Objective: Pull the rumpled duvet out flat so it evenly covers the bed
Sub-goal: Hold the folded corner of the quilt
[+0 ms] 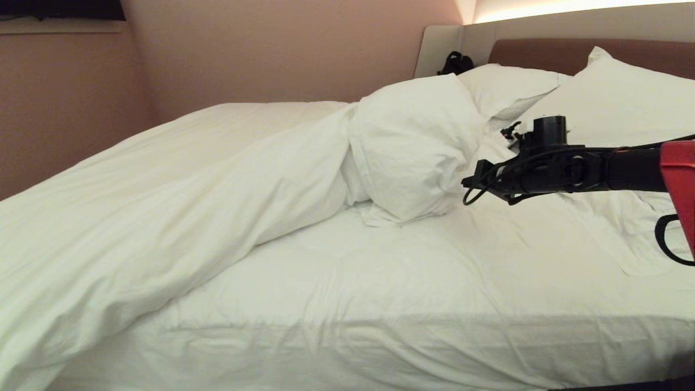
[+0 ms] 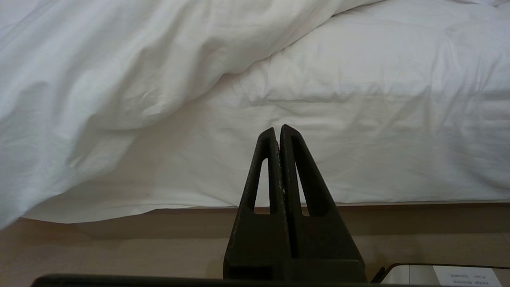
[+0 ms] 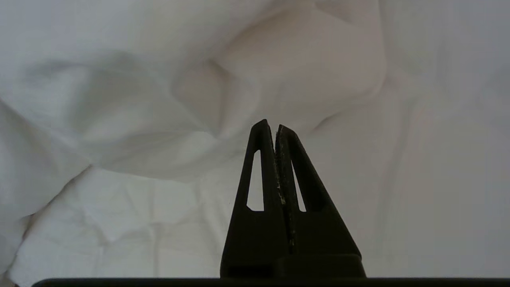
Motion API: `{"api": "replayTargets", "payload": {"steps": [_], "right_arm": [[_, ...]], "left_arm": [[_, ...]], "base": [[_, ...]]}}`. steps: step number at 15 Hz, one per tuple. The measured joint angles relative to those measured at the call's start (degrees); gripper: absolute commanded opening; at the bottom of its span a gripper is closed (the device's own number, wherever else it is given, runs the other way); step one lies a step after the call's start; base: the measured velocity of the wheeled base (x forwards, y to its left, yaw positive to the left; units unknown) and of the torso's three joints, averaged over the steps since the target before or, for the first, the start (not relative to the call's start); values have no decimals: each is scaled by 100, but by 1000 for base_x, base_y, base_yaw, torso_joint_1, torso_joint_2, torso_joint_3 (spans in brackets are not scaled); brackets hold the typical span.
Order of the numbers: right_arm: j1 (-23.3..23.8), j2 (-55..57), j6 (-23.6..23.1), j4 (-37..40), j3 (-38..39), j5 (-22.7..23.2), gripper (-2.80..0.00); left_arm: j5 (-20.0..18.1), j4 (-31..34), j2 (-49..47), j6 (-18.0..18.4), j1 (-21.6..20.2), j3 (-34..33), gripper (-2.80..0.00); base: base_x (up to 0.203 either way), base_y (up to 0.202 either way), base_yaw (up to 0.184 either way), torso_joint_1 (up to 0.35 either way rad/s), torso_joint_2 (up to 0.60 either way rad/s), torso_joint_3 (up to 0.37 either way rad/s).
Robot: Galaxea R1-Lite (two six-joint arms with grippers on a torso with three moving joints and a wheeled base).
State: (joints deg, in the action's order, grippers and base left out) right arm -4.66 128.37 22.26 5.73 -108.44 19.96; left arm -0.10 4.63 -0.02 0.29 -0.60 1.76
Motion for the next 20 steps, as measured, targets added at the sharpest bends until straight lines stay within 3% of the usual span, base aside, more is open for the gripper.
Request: {"api": "replayTargets", "payload": {"steps": [1, 2, 12, 20], "right_arm": [[-7, 57, -38, -24, -28, -25, -280], [-24, 103, -92, -33, -89, -69, 0], [-24, 16, -484, -413, -197, -127, 0], [-16, 355, -613, -1263, -105, 928, 0]], "left_arm": [[1, -1, 0, -5, 0, 0, -280], [1, 0, 0, 1, -1, 0, -280], [3, 0, 0, 2, 0, 0, -280], [1, 0, 0, 4, 0, 0, -280]], "base": [[0, 0, 0, 0, 0, 0], [0, 0, 0, 0, 0, 0], [0, 0, 0, 0, 0, 0], [0, 0, 0, 0, 0, 0]]}}
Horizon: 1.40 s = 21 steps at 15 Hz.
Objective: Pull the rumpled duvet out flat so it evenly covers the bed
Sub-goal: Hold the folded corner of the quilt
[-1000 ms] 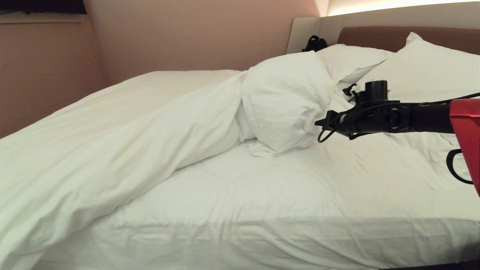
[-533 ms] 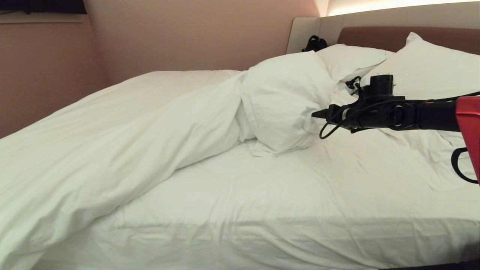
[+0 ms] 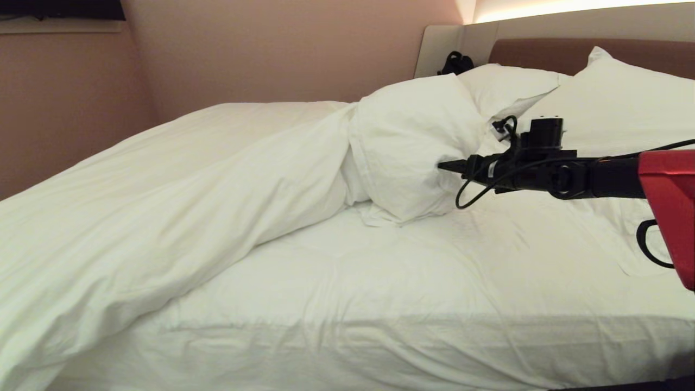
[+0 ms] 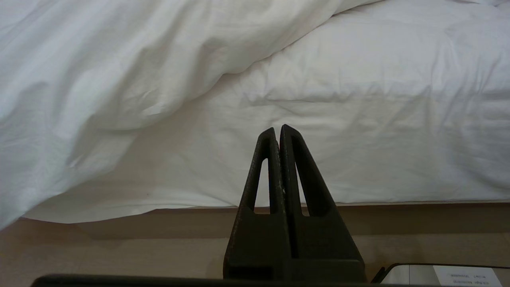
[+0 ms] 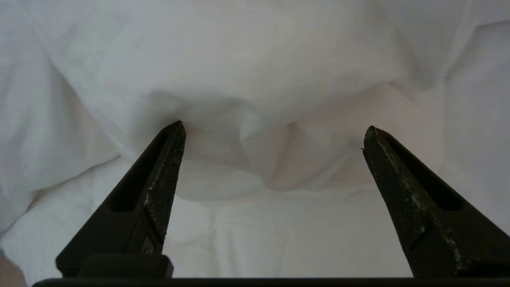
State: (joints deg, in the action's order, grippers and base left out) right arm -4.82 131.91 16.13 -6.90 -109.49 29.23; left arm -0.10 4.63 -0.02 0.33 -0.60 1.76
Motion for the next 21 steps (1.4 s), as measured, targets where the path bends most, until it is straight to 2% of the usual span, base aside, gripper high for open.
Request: {"api": "replayTargets", "payload": {"steps": [3, 7, 14, 18, 21], "right_arm": [[5, 381, -51, -474, 73, 466, 0], [-33, 761, -172, -1167, -30, 742, 0], [-85, 896, -222, -1742, -85, 475, 0], [-174, 900, -253, -1586, -104, 158, 0], [-249, 894, -344, -1328, -96, 101, 0]], "left_arm": [[0, 0, 0, -3, 0, 0, -280], [0, 0, 0, -4, 0, 0, -280], [0, 0, 0, -3, 0, 0, -280], [0, 0, 0, 0, 0, 0, -280], [-1, -1, 0, 0, 0, 0, -280]], "base": [[0, 0, 0, 0, 0, 0], [0, 0, 0, 0, 0, 0], [0, 0, 0, 0, 0, 0], [0, 0, 0, 0, 0, 0], [0, 0, 0, 0, 0, 0]]}}
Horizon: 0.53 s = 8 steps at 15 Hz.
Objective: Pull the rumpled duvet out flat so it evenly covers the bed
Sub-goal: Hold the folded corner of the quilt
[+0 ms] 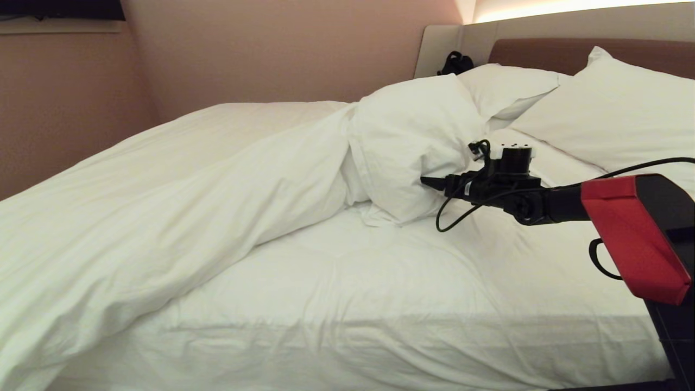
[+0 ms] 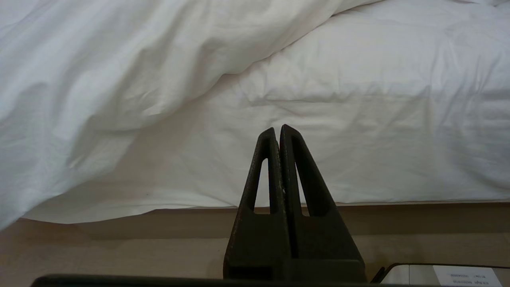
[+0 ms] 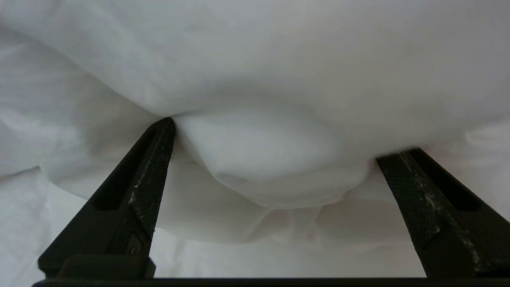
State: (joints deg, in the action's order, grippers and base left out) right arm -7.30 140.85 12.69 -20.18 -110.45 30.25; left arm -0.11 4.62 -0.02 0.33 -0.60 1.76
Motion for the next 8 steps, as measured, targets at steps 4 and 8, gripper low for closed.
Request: {"api": "replayTargets", "payload": {"steps": [4, 8], "right_arm": [[-72, 9, -106, 54, 2, -133, -280], [-91, 16, -183, 44, 2, -189, -280]], "left_arm": [[1, 0, 0, -2, 0, 0, -280], [4, 1, 0, -2, 0, 0, -280]], "base": [[0, 0, 0, 0, 0, 0], [0, 0, 0, 0, 0, 0]]}}
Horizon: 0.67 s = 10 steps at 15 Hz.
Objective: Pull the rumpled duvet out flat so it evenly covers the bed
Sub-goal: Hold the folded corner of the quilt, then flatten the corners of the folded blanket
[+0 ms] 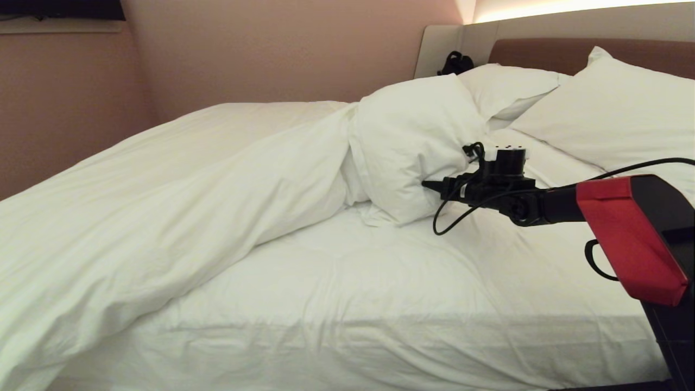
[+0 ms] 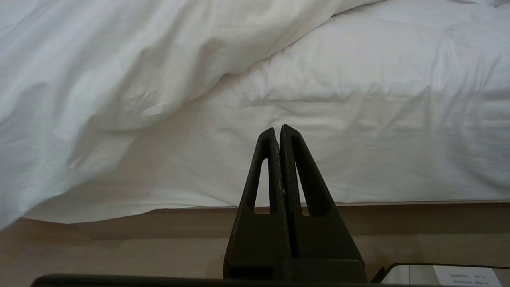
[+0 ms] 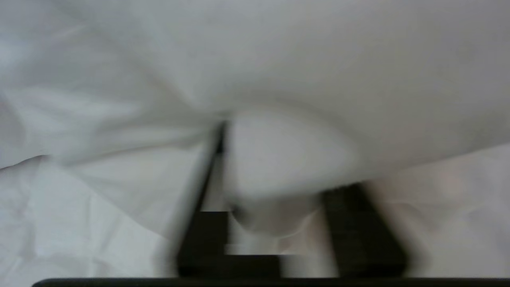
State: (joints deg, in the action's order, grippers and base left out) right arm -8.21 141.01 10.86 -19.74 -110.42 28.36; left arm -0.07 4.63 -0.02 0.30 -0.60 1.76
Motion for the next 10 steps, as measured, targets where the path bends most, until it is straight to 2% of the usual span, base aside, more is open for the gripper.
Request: {"api": "replayTargets", "payload": {"steps": [6, 10], "right_arm": [[-2, -60, 22, 4, 21, -7, -280], [48, -576, 51, -23, 436, -94, -280]], "left_arm": [[-2, 0, 0, 2, 0, 0, -280], [-4, 0, 0, -1, 0, 0, -280]], "base": [[0, 0, 0, 0, 0, 0], [0, 0, 0, 0, 0, 0]]}}
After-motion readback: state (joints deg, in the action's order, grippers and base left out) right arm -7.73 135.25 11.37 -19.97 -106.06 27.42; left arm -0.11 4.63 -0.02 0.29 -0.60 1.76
